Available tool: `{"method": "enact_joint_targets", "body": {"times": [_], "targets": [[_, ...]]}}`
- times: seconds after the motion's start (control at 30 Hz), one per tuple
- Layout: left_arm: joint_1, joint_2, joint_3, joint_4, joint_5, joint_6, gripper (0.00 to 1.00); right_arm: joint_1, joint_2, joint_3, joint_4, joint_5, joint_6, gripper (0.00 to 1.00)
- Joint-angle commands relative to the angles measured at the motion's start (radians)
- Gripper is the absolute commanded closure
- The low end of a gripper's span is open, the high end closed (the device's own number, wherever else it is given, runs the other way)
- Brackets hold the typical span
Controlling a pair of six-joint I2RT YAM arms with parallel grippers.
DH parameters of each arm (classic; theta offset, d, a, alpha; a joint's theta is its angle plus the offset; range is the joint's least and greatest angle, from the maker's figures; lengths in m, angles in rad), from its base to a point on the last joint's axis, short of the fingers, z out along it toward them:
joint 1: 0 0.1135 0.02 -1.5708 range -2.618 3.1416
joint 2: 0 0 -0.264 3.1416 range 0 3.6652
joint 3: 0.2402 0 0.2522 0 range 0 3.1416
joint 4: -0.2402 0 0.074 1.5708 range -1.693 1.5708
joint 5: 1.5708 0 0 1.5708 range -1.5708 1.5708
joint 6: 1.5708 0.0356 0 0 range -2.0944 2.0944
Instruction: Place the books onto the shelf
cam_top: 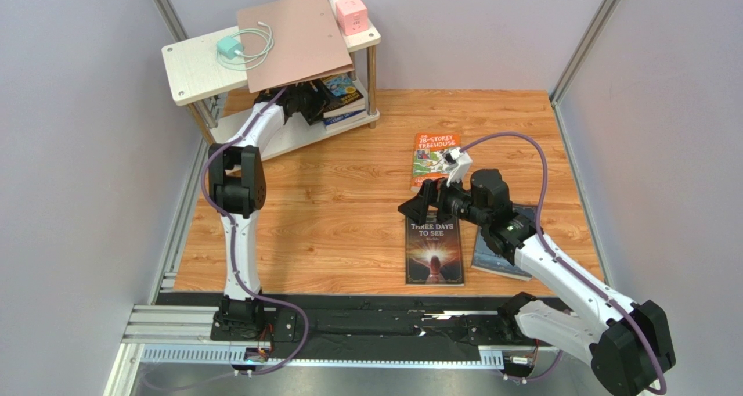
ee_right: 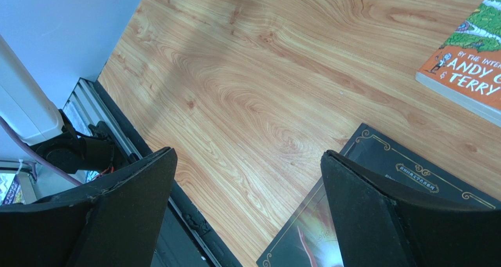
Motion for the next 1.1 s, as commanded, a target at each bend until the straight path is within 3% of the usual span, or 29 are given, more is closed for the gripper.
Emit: {"method": "enact_joint_targets", "body": {"times": [0.0,0.3,0.7,0.9,1.07], "targets": [[-0.014,-0.035,0.072,-0.237,-0.080,0.111,0.28,0.007,-0.022,-0.015,0.041,-0.009,0.005,0.00],[-0.022,-0.079,0.057,-0.401,-0.227,0.154,0.28,0.007,-0.023,-0.030,0.047,-0.006,0.015,0.00],[-0.086,-0.459,-0.504,-0.182,-0.364,0.169,0.28,0.001,0.030,0.012,-0.110,0.211,0.046,0.00],[-0.143,-0.522,-0.592,-0.168,-0.376,0.195,0.29,-0.001,0.037,0.002,-0.124,0.244,0.083,0.00],[-0.232,-0.522,-0.643,-0.139,-0.358,0.195,0.38,-0.010,0.033,0.016,-0.189,0.327,0.094,0.00]]}}
